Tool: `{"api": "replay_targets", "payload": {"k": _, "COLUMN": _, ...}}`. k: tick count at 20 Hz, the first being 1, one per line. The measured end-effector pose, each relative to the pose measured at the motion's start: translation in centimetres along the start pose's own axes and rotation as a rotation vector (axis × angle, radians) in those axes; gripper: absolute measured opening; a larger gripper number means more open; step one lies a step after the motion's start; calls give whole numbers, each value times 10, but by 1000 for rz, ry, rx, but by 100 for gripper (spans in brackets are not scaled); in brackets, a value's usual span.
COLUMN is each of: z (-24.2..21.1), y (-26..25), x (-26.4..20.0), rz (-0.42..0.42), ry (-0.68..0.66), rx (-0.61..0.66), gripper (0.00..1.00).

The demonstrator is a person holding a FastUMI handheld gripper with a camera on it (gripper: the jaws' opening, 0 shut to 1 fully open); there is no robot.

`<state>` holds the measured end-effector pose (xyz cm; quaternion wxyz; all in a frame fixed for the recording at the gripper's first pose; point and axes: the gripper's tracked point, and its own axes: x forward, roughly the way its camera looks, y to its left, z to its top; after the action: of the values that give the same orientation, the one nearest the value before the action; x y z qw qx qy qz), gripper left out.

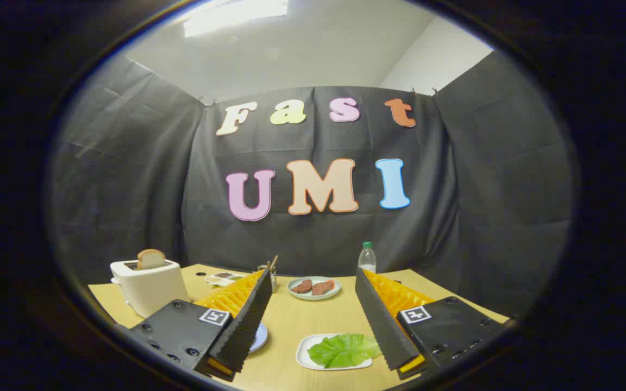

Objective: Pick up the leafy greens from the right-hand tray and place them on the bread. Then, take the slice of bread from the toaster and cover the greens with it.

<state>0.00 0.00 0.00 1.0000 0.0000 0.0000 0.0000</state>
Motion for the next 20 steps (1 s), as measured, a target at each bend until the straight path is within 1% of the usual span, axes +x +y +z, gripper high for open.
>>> {"api": "replay_targets", "payload": {"k": 8, "z": -12, "y": -18, "x": 4, "rz": -46, "ry": 34, "rx": 6, "gripper": 97}}
{"api": "replay_targets", "payload": {"k": 20, "z": -43, "y": -41, "x": 16, "rz": -75, "ry": 111, "rx": -12, "gripper": 98}}
